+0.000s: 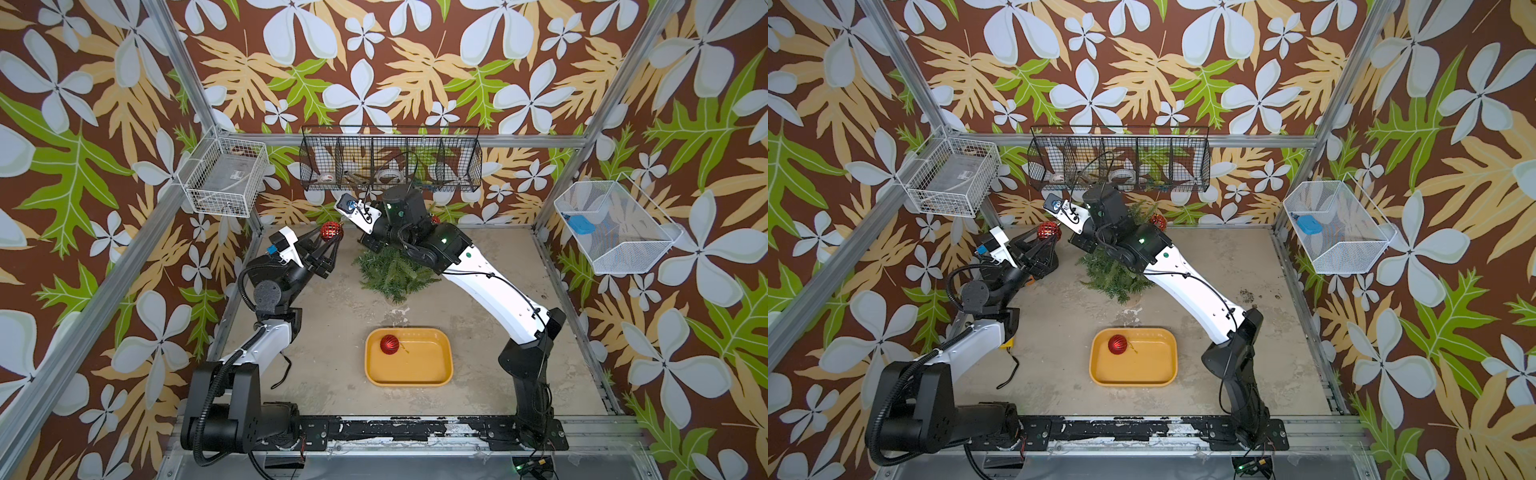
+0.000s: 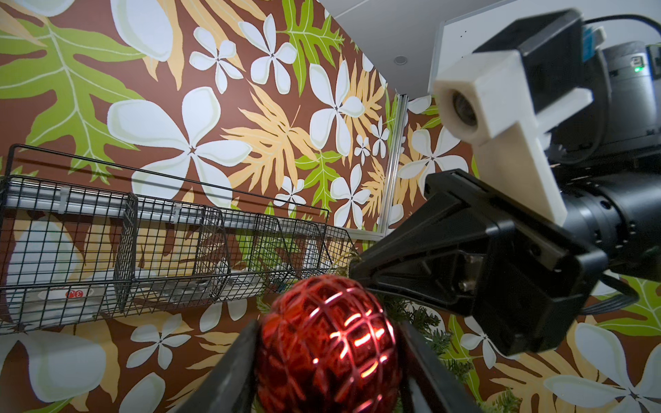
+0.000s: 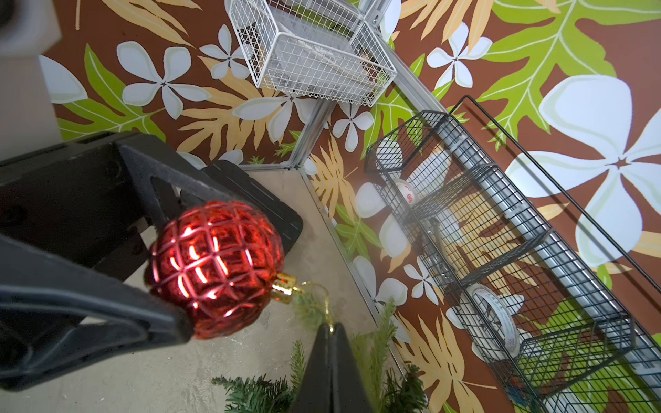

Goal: Decorate the small christmas tree with ornaments
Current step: Hang an ornament on the christmas tree.

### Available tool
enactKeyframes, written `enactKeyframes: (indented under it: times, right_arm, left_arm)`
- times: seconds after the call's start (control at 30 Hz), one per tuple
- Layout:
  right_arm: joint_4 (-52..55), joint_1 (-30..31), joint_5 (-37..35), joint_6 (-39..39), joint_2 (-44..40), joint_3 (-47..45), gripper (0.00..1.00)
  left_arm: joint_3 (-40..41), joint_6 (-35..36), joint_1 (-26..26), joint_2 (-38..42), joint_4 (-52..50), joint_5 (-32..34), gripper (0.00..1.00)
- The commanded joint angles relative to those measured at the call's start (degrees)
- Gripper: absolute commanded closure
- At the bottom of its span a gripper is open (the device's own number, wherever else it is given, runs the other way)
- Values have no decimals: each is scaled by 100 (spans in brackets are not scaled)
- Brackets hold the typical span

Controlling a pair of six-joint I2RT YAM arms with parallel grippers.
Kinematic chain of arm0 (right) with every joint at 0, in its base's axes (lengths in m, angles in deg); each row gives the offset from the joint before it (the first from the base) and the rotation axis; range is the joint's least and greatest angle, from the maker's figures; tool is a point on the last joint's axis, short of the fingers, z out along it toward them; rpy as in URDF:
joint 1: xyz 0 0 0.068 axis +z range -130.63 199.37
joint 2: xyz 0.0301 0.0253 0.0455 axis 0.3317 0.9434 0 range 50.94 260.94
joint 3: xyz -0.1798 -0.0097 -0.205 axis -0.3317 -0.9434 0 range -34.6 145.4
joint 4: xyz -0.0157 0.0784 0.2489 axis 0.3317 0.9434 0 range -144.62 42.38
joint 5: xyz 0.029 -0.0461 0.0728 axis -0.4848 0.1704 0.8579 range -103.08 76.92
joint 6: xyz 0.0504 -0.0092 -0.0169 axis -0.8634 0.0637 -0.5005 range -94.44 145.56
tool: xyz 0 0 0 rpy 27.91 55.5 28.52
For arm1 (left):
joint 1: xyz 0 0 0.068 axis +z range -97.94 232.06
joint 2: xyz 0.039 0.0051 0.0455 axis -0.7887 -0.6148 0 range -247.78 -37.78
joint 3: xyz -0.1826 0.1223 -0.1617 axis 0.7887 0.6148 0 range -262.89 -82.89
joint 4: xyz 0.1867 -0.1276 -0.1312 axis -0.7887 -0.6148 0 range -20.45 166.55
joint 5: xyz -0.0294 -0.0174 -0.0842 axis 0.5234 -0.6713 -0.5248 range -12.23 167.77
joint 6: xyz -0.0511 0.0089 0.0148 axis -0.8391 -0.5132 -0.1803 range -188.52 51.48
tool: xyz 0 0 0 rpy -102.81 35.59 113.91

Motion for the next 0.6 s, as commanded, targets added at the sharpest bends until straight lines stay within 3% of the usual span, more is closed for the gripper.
enactKeyframes:
  times: [0.0,0.57]
  right_arm:
    - [58,-1,-81,41,23,38,100]
    - [131,-1,-151,67,38,31,100]
  left_arm:
    - [-20,-87,13,-20,169,-108,85]
    - [134,-305,13,-163,525,-259,86]
